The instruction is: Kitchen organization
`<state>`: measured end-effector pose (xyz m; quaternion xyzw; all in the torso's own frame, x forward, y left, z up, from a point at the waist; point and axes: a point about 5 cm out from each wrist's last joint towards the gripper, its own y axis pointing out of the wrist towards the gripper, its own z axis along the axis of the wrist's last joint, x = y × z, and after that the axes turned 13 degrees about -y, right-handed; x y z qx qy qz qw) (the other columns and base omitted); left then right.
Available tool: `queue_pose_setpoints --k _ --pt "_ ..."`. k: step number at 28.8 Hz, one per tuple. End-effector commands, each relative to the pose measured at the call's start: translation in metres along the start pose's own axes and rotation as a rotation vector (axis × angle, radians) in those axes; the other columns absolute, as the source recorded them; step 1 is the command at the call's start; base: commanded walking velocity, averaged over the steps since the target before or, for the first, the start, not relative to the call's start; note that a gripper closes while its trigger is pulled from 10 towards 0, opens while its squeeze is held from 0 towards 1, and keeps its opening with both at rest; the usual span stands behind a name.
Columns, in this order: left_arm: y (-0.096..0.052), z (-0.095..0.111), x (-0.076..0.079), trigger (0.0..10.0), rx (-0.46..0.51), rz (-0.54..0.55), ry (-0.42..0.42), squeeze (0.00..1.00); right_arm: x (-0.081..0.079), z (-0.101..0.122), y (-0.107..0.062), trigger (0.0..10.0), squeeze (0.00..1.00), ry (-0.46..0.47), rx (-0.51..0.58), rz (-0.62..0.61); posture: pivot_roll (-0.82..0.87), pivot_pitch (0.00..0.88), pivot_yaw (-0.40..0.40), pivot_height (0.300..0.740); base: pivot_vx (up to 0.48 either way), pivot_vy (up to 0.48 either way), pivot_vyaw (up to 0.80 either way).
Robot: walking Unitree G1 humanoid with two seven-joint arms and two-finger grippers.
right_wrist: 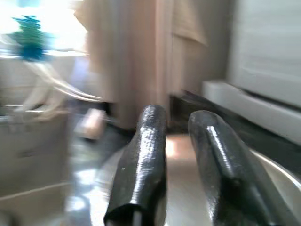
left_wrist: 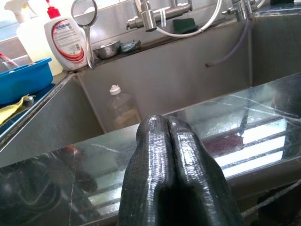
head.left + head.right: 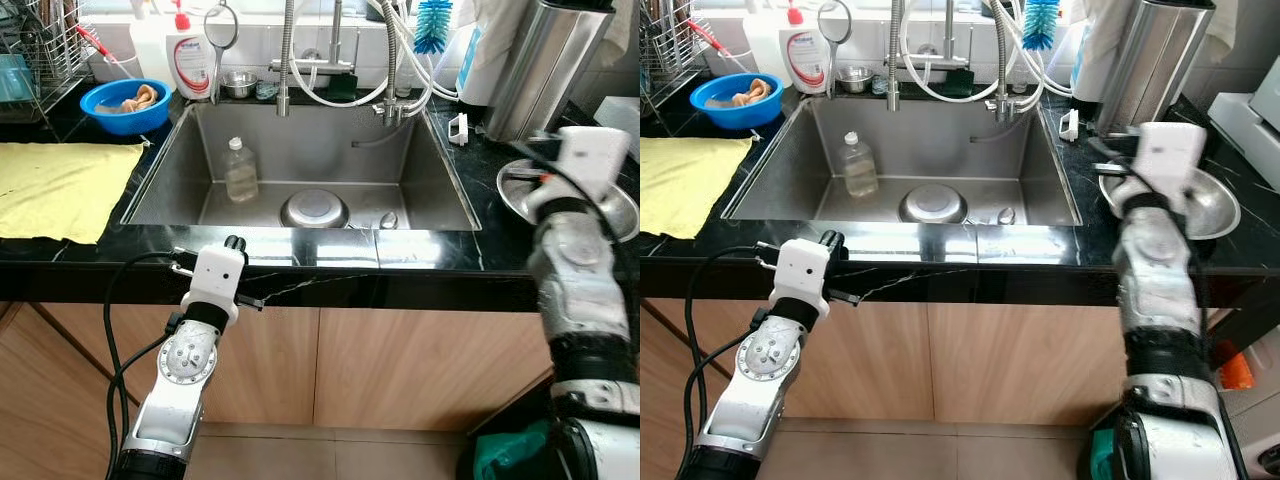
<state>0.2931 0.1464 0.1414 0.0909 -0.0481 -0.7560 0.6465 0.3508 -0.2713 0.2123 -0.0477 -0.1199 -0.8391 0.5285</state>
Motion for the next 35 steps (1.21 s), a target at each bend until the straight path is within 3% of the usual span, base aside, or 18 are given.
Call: queue_pose_setpoints --k 1,2,3,5,6,9,12,16,20,26,35 --pt "0.002 0.003 -0.001 10.0 0.008 -0.009 0.006 0.0 0.0 0.005 -0.002 10.0 1.0 0.0 0.006 0.014 -0.13 0.0 0.018 0.731 0.0 0.0 0.0" --pt "0.002 0.003 -0.001 10.0 0.008 -0.009 0.006 0.0 0.0 0.005 -0.002 10.0 1.0 0.0 0.006 0.014 -0.13 0.0 0.018 0.731 0.0 0.0 0.0" --pt "0.003 0.004 -0.003 10.0 0.012 0.001 0.001 0.0 -0.014 0.014 -0.006 10.0 0.69 -0.011 0.069 0.092 -0.13 0.0 0.018 0.731 0.0 0.0 0.0" --pt "0.004 0.007 -0.005 10.0 0.022 0.022 -0.025 0.0 -0.028 0.024 -0.012 10.0 0.69 -0.027 0.141 0.167 -0.13 0.0 0.018 0.731 0.0 0.0 0.0" --pt "0.005 0.01 -0.006 10.0 0.033 0.038 -0.05 0.0 -0.039 0.03 -0.019 10.0 0.0 0.005 0.201 0.228 -0.13 0.0 0.015 0.731 0.0 0.0 0.0" --pt "0.014 0.038 -0.008 10.0 0.145 0.086 -0.146 0.0 -0.066 0.042 -0.046 10.0 0.0 0.098 0.322 0.352 -0.11 0.0 0.012 0.731 0.0 0.0 0.0" --pt "0.018 0.053 -0.008 10.0 0.213 0.097 -0.13 0.0 -0.076 0.042 -0.06 10.0 0.0 0.02 0.372 0.406 -0.12 0.0 0.011 0.731 0.0 0.0 0.0" --pt "0.018 0.067 -0.007 10.0 0.299 0.117 -0.022 0.0 -0.084 0.036 -0.072 10.0 0.0 0.105 0.338 0.429 -0.12 0.0 0.011 0.731 0.0 0.0 0.0" --pt "0.014 0.078 -0.002 10.0 0.331 0.102 -0.007 0.0 -0.086 0.035 -0.085 10.0 0.0 0.096 0.368 0.47 -0.12 0.0 0.009 0.731 0.0 0.0 0.0" --pt "0.008 0.07 -0.001 10.0 0.304 0.114 -0.058 0.0 -0.08 0.011 -0.106 10.0 0.0 0.044 0.289 0.478 -0.13 0.0 0.008 0.731 0.0 0.0 0.0" --pt "0.01 0.066 0.007 10.0 0.292 0.1 -0.078 0.0 -0.085 0.004 -0.109 10.0 0.0 0.019 0.272 0.491 -0.12 0.0 -0.001 0.731 0.0 0.0 0.0"
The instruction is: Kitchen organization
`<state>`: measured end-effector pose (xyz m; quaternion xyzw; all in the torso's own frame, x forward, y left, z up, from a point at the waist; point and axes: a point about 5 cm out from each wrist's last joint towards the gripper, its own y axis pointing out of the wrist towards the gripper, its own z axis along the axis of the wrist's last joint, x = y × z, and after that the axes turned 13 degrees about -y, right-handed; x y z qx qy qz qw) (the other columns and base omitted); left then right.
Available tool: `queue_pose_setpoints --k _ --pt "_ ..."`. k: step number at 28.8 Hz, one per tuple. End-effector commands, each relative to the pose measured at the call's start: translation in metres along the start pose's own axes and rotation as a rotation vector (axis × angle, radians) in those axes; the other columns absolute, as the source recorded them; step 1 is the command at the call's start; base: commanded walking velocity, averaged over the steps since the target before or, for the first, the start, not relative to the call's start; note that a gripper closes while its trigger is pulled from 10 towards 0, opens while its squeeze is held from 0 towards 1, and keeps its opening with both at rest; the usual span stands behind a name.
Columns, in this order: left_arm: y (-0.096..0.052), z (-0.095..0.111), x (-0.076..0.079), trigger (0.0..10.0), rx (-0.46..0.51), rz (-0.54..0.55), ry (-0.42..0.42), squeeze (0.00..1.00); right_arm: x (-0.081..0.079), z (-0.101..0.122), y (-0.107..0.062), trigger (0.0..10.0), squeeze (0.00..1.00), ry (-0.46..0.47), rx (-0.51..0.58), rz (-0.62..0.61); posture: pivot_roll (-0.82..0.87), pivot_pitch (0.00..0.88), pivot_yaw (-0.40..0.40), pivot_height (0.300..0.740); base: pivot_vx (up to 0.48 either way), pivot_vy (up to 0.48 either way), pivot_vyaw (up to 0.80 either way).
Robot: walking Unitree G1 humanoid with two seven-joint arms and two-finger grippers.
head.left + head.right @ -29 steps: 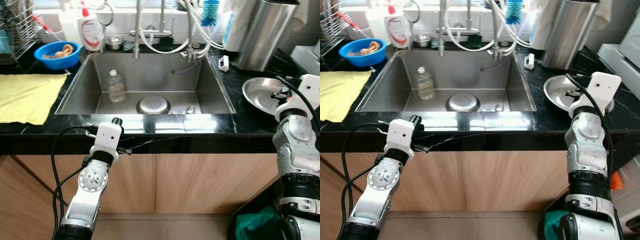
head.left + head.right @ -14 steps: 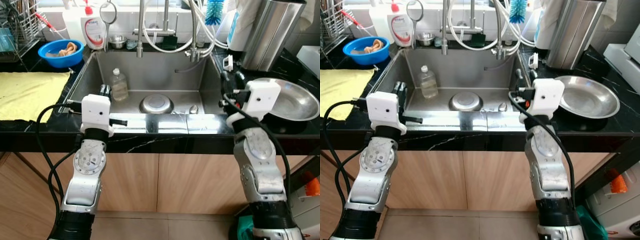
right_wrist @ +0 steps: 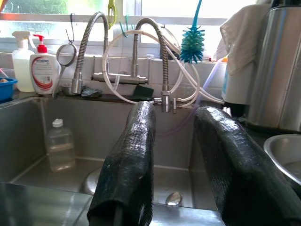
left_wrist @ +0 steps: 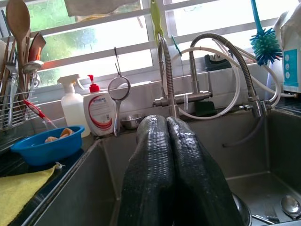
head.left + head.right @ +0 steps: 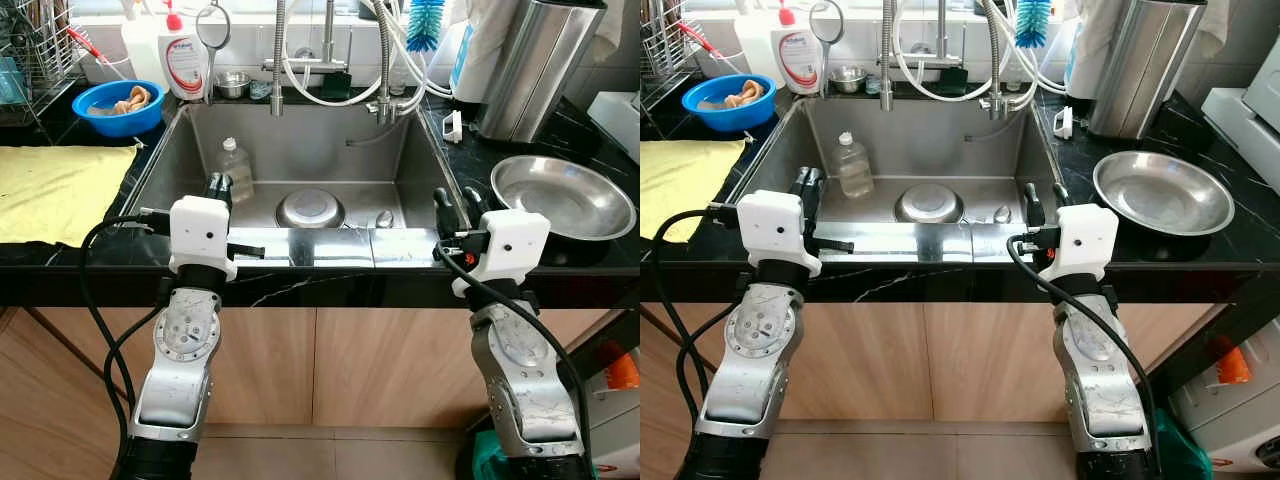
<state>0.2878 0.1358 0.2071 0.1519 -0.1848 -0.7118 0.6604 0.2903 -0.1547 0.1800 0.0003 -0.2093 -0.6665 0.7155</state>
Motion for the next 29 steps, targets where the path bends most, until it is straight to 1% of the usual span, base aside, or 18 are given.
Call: queue_pose_setpoints --k 1,5,8,10,12,15,21,29 --pt "0.001 -0.001 0.001 10.0 0.003 0.0 -0.002 0.0 -0.003 0.004 0.001 10.0 0.0 0.004 0.01 0.008 -0.12 0.0 -0.001 0.731 0.0 0.0 0.0" --pt "0.003 -0.001 0.004 10.0 0.007 -0.018 -0.001 0.0 -0.005 0.002 0.004 10.0 0.0 0.018 -0.003 0.014 -0.12 0.0 -0.006 0.731 0.265 0.0 0.0" --pt "0.003 -0.001 0.004 10.0 0.004 -0.021 -0.003 0.0 -0.004 0.001 0.005 10.0 0.0 0.041 -0.011 0.0 -0.11 0.0 -0.008 0.731 0.277 0.0 -0.59" --pt "0.003 -0.002 0.004 10.0 0.002 -0.023 -0.004 0.0 -0.003 0.003 0.006 10.0 0.0 0.036 -0.002 -0.013 -0.12 0.0 -0.012 0.731 0.289 0.0 -0.59" --pt "0.003 -0.002 0.004 10.0 0.002 -0.025 -0.004 0.0 -0.002 0.001 0.007 10.0 0.0 0.012 -0.012 -0.015 -0.11 0.0 -0.012 0.731 0.3 0.0 0.0" --pt "0.003 -0.002 0.004 10.0 0.003 -0.026 -0.004 0.0 -0.001 0.001 0.008 10.0 0.0 0.023 -0.01 -0.023 -0.11 0.0 -0.012 0.731 0.304 0.0 0.0" --pt "0.003 -0.002 0.004 10.0 0.002 -0.03 -0.006 0.0 -0.002 0.009 0.013 10.0 0.0 0.011 0.009 -0.018 -0.12 0.0 -0.013 0.731 0.302 0.0 0.0" --pt "0.003 -0.005 0.006 10.0 -0.012 -0.046 -0.009 0.0 0.003 0.017 0.021 10.0 0.0 0.021 0.008 -0.022 -0.13 0.0 -0.012 0.731 0.0 0.0 0.0"
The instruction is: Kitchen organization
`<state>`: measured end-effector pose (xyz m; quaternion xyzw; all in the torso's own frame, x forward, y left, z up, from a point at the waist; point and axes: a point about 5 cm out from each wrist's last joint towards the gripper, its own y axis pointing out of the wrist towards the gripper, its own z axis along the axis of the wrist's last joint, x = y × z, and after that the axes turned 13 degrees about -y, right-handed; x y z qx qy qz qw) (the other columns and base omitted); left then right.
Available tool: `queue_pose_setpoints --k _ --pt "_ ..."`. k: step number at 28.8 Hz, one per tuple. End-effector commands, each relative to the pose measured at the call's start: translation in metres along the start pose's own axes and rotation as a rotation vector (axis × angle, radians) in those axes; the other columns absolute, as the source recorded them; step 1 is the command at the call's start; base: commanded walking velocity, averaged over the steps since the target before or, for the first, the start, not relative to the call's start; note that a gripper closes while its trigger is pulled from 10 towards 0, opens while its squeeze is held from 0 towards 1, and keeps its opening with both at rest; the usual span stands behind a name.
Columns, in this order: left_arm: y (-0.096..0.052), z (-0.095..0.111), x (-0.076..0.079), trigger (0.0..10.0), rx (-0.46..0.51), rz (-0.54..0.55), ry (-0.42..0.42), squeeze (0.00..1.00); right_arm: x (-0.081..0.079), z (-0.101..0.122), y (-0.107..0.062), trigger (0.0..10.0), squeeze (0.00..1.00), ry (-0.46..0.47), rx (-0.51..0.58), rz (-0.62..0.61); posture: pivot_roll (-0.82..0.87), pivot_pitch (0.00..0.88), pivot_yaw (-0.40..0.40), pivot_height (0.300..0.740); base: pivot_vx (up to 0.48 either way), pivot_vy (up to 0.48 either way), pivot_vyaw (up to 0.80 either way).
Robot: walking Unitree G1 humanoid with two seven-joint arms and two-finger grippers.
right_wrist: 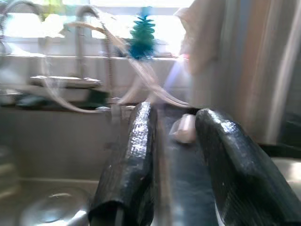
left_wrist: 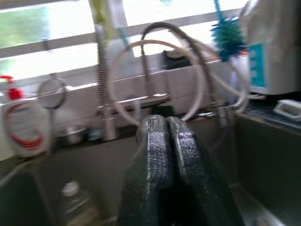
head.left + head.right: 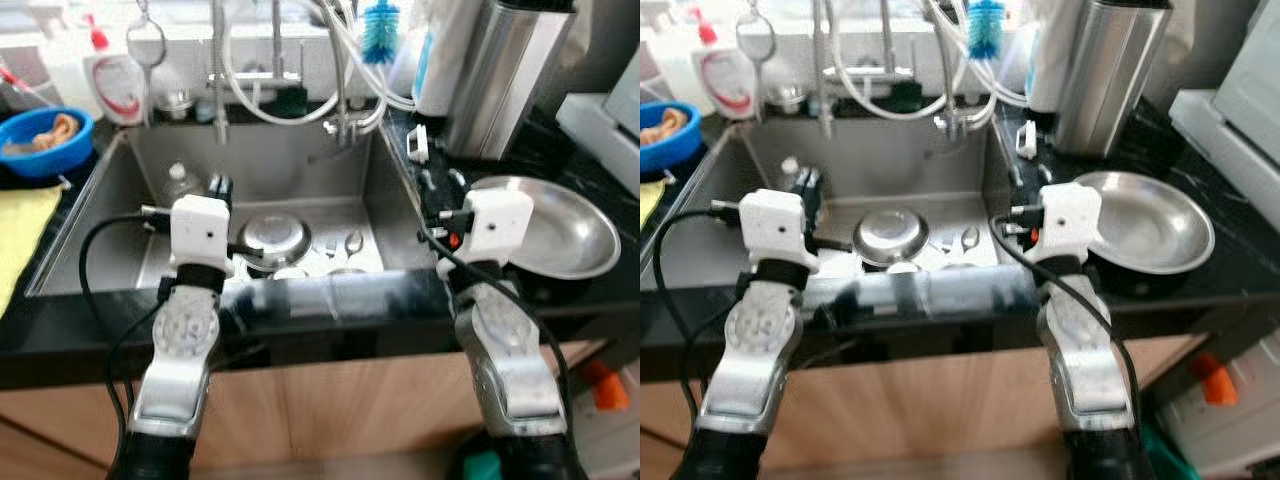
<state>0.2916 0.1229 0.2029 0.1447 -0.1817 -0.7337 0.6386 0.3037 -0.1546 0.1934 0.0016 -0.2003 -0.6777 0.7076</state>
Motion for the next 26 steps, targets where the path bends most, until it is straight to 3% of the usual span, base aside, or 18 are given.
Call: queue_pose_setpoints --k 1,6,7,8,11,14,15,16,19,26 --pt "0.001 0.001 -0.006 10.0 0.003 0.012 0.012 0.0 -0.002 0.009 0.004 10.0 0.0 0.01 0.022 0.006 -0.13 0.0 -0.012 0.731 0.0 0.0 0.0" --pt "0.002 0.0 -0.007 10.0 -0.003 0.01 0.01 0.0 0.0 0.013 0.007 10.0 0.0 -0.028 0.01 0.017 -0.13 0.0 -0.012 0.731 0.0 0.0 0.0" --pt "0.002 0.0 -0.007 10.0 -0.005 0.01 0.011 0.0 0.0 0.013 0.008 10.0 0.65 -0.034 -0.003 0.023 -0.14 0.0 -0.012 0.731 0.0 0.0 0.0" --pt "0.002 -0.001 -0.008 10.0 -0.009 0.011 0.013 0.0 0.005 0.01 0.008 10.0 1.0 -0.084 -0.069 0.016 -0.15 0.0 -0.014 0.731 0.0 0.0 0.0" --pt "0.001 -0.004 -0.011 10.0 -0.021 0.014 0.017 0.0 0.022 0.008 0.01 10.0 1.0 -0.169 -0.206 -0.028 -0.17 0.0 -0.015 0.731 0.0 0.0 0.0" --pt "0.001 -0.006 -0.011 10.0 -0.028 0.013 0.017 0.0 0.037 0.01 0.012 10.0 1.0 -0.143 -0.265 -0.096 -0.18 0.0 -0.017 0.731 0.0 0.0 0.0" --pt "0.002 -0.006 -0.011 10.0 -0.032 0.009 0.018 0.0 0.043 0.006 0.011 10.0 1.0 -0.098 -0.329 -0.129 -0.18 0.0 -0.018 0.731 0.0 0.0 0.0" --pt "0.002 -0.007 -0.01 10.0 -0.034 0.005 0.018 0.0 0.045 0.003 0.011 10.0 1.0 -0.114 -0.365 -0.124 -0.18 0.0 -0.019 0.731 0.0 0.0 0.0" --pt "0.003 -0.006 -0.01 10.0 -0.034 0.001 0.017 0.0 0.045 -0.001 0.011 10.0 1.0 -0.147 -0.395 -0.096 -0.18 0.0 -0.02 0.731 0.0 0.0 0.0" --pt "0.003 -0.006 -0.009 10.0 -0.038 -0.006 0.016 0.0 0.032 -0.009 0.008 10.0 1.0 -0.09 -0.487 -0.02 -0.17 0.0 -0.022 0.731 0.0 0.0 0.0"
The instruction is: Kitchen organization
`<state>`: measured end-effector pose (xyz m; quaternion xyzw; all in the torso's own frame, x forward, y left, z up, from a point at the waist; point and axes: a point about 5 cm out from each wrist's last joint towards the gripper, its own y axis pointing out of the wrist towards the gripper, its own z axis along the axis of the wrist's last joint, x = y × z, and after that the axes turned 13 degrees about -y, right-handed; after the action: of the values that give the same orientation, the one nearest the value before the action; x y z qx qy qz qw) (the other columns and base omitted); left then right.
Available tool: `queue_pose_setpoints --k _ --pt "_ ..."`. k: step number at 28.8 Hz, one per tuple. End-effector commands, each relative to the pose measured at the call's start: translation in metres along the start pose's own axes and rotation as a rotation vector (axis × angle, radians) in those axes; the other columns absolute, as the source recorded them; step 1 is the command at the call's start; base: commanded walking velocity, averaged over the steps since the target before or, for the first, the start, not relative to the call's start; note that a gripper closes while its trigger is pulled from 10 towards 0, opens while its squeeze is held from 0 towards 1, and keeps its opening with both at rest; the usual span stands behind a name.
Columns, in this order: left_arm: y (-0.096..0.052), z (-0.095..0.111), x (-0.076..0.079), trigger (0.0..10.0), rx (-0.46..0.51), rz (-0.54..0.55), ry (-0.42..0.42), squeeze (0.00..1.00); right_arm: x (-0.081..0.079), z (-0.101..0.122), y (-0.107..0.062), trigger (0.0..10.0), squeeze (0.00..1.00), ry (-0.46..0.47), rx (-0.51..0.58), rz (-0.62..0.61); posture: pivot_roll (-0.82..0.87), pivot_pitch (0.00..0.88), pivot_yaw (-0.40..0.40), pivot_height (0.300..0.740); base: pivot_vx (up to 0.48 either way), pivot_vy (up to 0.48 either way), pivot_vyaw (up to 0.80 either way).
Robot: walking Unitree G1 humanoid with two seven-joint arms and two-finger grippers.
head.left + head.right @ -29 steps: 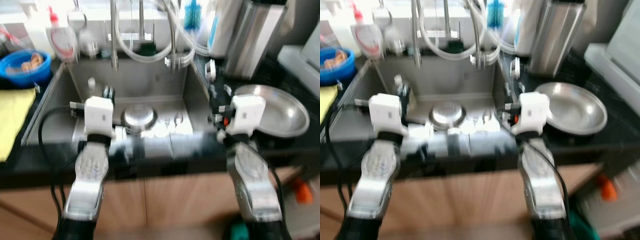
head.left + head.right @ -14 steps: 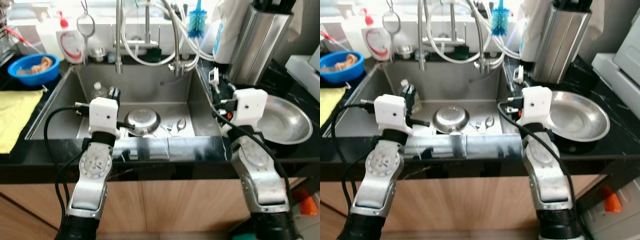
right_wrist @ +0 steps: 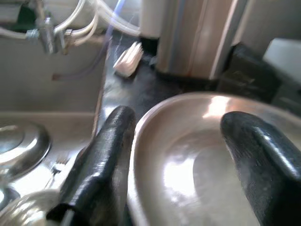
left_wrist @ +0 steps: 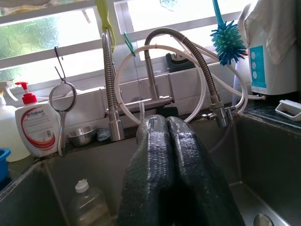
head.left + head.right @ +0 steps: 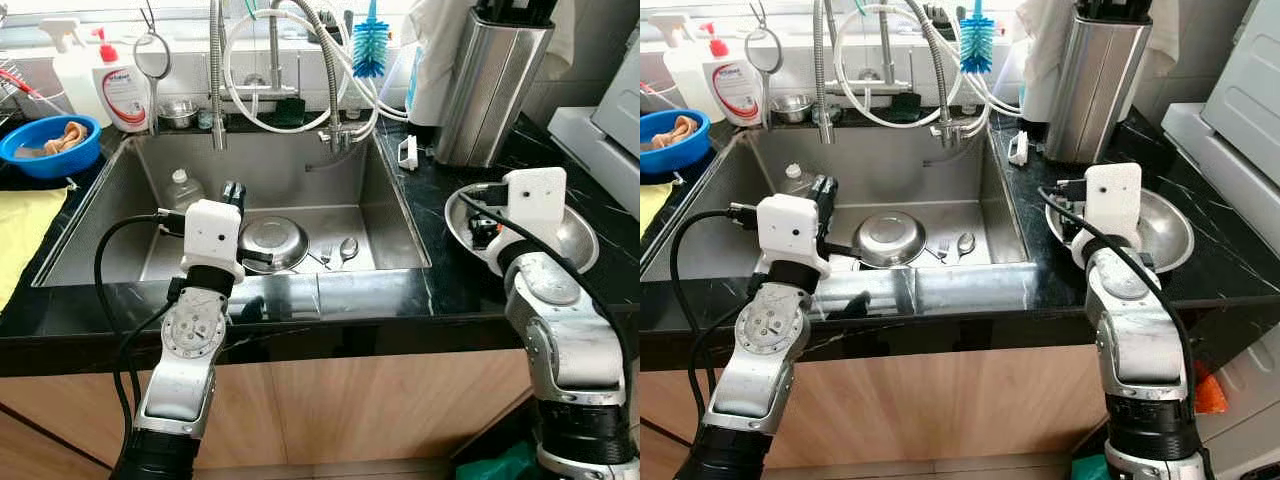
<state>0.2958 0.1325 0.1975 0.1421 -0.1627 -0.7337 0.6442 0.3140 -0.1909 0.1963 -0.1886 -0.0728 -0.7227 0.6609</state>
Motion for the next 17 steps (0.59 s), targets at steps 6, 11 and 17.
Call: queue_pose_setpoints --k 6,11,17 --pt "0.0031 -0.0001 -0.0004 10.0 -0.009 -0.015 -0.002 0.0 -0.0084 0.0021 -0.0031 10.0 1.0 0.013 -0.059 0.068 -0.17 0.0 -0.019 0.731 0.0 0.0 0.0" --pt "0.0018 -0.0024 0.0005 10.0 -0.024 -0.024 -0.002 0.0 -0.012 -0.0012 -0.0043 10.0 1.0 -0.013 -0.089 0.101 -0.17 0.0 -0.016 0.731 0.0 0.0 0.0" --pt "0.0015 -0.0031 0.0022 10.0 -0.029 -0.03 -0.005 0.0 -0.008 -0.0041 -0.0038 10.0 0.0 -0.032 -0.135 0.086 -0.17 0.0 -0.02 0.731 0.0 0.0 0.0"
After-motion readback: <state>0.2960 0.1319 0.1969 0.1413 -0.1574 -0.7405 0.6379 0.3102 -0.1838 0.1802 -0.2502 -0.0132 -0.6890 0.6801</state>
